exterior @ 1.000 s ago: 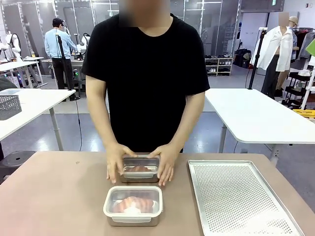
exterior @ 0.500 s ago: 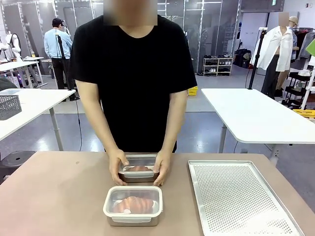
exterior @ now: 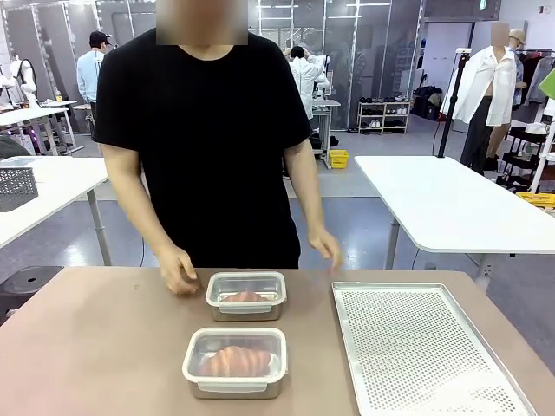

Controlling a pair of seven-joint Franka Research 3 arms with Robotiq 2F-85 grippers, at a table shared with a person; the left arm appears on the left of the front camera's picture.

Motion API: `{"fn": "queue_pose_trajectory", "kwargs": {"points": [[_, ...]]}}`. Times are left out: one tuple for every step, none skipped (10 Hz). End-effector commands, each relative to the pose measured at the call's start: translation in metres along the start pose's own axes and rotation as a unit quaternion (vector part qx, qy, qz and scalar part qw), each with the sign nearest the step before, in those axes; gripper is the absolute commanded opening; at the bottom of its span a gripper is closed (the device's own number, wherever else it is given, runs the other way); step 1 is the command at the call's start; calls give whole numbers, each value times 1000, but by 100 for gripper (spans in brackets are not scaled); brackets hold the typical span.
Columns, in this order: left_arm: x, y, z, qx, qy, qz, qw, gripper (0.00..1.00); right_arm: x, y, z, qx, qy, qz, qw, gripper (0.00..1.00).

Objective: Place the bread into the airtight container.
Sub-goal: Pick up a Butter Roll and place it into an empty Airtight Container.

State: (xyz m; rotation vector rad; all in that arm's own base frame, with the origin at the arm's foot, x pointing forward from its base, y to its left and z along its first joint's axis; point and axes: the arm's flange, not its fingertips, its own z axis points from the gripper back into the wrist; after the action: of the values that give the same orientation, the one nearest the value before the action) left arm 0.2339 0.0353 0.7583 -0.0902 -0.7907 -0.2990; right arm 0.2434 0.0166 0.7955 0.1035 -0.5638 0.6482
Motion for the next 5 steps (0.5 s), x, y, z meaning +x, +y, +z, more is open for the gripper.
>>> {"fn": "queue_pose_trajectory", "kwargs": {"points": [[0,-2,0,5,1,0,1000,100,-2,-1,-1,-4,1,-4,1000,98],[0,-2,0,5,1,0,1000,100,-2,-1,-1,-4,1,-4,1000,98],[0,-2,0,5,1,0,1000,100,-2,-1,-1,-4,1,-4,1000,98],[0,-2,0,5,1,0,1000,100,-2,-1,-1,-4,1,-4,1000,98],[0,-2,0,5,1,0,1000,100,-2,-1,-1,-4,1,-4,1000,98]]}}
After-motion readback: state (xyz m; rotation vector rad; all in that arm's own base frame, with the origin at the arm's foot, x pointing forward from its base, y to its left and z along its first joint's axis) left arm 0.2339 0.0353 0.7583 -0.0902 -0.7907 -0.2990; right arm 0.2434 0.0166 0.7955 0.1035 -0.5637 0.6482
